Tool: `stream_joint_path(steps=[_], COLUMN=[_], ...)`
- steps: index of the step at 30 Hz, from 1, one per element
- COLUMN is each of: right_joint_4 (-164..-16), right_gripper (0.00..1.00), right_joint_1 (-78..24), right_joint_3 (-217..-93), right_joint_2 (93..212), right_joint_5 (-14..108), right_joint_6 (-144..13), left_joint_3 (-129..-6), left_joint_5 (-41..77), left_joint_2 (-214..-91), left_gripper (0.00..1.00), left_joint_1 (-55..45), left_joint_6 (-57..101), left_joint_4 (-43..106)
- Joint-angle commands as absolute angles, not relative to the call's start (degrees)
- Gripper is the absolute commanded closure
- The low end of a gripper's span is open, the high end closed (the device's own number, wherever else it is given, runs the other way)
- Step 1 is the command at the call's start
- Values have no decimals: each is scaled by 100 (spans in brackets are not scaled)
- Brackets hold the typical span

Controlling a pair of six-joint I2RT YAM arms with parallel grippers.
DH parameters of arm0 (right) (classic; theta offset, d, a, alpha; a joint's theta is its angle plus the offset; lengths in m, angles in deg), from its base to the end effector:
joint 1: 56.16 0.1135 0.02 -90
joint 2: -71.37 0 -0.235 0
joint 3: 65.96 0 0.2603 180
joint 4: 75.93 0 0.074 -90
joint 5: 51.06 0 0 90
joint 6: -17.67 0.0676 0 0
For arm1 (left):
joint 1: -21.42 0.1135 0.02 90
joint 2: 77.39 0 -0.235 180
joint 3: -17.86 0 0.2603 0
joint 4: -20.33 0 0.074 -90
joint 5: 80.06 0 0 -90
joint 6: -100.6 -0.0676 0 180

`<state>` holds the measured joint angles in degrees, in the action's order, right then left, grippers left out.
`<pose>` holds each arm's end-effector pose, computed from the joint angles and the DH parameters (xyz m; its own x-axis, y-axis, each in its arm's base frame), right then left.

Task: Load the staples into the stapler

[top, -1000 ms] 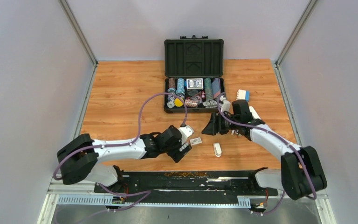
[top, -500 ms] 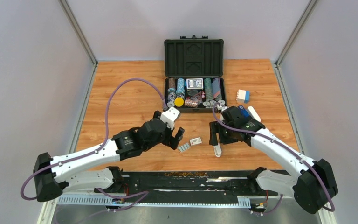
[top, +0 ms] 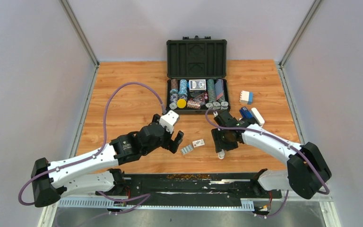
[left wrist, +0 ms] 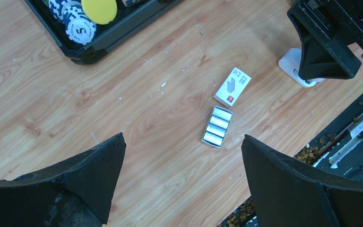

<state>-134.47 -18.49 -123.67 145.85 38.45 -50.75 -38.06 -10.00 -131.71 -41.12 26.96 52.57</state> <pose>0.1921 0.1476 0.1279 -0.9361 -0.2581 -0.2389 -0.2850 0.9547 0.0856 0.1410 -0.2214 0.2416 -0.4223 0.2385 -0.8745 0.6043 0.7931 -0.0756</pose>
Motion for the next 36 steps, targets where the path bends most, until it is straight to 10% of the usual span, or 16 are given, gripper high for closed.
stream_joint_path(steps=[1, 20, 36], right_joint_4=[-13486, -12505, -9385], right_gripper=[50, 100, 100], right_joint_1=[-1802, -1740, -1756], right_joint_3=[-12509, -12621, -11952], right_joint_2=[14736, 13010, 11882], right_joint_5=[3758, 4470, 6472], right_joint_6=[-5001, -4982, -4648], left_joint_3=[-3725, -3297, -2576], left_joint_5=[-895, -329, 2257], left_joint_2=[-13143, -13096, -12725], left_gripper=[0, 0, 3], left_joint_1=[-4145, -4144, -2998], left_joint_6=[2651, 2864, 3207], left_joint_4=[4916, 3784, 1343])
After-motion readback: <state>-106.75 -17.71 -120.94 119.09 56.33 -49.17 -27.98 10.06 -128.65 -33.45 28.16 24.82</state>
